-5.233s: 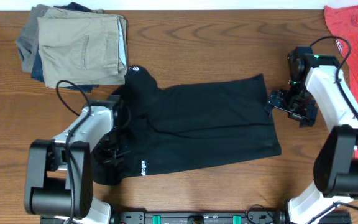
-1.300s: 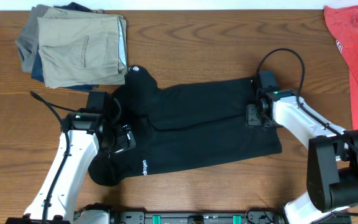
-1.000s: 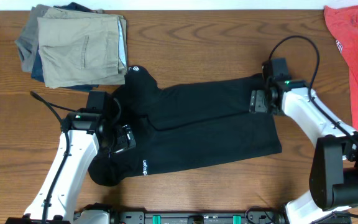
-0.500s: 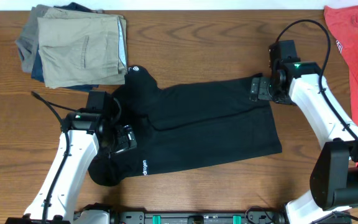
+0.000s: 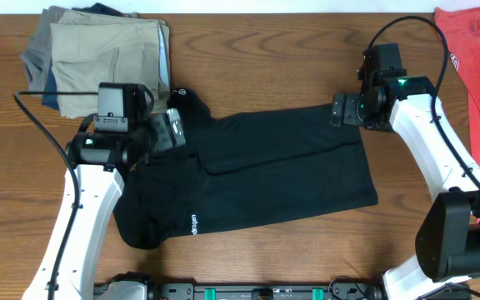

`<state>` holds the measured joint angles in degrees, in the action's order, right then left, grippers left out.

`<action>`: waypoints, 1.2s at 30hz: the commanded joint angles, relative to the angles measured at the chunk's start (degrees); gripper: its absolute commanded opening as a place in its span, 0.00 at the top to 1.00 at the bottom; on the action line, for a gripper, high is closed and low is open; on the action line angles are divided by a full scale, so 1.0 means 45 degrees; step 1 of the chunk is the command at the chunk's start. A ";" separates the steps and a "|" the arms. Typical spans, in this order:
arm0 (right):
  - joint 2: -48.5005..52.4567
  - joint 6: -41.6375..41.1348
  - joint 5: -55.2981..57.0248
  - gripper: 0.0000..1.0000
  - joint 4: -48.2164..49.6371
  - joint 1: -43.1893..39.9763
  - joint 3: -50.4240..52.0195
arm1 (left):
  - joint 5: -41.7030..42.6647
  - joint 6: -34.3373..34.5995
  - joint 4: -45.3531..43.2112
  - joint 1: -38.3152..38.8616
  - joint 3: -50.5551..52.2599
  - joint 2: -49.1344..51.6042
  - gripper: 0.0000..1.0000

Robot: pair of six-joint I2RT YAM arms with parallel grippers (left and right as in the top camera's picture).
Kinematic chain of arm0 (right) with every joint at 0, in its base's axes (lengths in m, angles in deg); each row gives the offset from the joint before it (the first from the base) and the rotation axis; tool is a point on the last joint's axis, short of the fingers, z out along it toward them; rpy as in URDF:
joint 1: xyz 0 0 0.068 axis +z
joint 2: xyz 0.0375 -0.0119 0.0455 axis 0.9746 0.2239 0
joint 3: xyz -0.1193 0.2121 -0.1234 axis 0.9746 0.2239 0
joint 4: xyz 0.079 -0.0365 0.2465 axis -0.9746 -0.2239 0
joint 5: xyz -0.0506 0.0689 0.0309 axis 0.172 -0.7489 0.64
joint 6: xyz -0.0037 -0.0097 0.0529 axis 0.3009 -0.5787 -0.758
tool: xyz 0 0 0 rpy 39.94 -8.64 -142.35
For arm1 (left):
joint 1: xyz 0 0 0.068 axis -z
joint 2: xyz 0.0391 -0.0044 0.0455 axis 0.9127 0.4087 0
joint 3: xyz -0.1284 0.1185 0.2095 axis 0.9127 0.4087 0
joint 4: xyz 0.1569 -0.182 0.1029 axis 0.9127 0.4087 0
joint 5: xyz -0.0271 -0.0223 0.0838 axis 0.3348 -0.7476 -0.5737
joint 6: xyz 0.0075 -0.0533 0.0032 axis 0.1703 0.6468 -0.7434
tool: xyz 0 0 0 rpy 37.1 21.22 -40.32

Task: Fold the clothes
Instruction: 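Move the left gripper to the shirt's top left corner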

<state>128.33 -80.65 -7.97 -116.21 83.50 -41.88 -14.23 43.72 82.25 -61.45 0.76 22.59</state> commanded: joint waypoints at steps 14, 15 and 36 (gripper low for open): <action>-0.0155 0.0719 -0.0097 0.01 -0.1020 -0.0102 -0.0194 | 0.0078 -0.3211 -0.3954 -0.0413 -0.0554 0.4454 0.12; -0.0155 0.0719 -0.0097 0.01 -0.1044 -0.0102 -0.0194 | 0.0078 -0.3211 -0.3954 -0.0515 -0.0665 0.4721 0.12; -0.0155 0.0704 -0.0102 0.01 -0.0986 -0.0083 0.0559 | 0.0699 -0.4022 -0.3769 -0.1530 -0.0899 0.7485 0.10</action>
<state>128.33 -78.27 -8.39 -120.76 83.50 -40.05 -11.82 26.61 65.18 -68.18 -1.80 54.68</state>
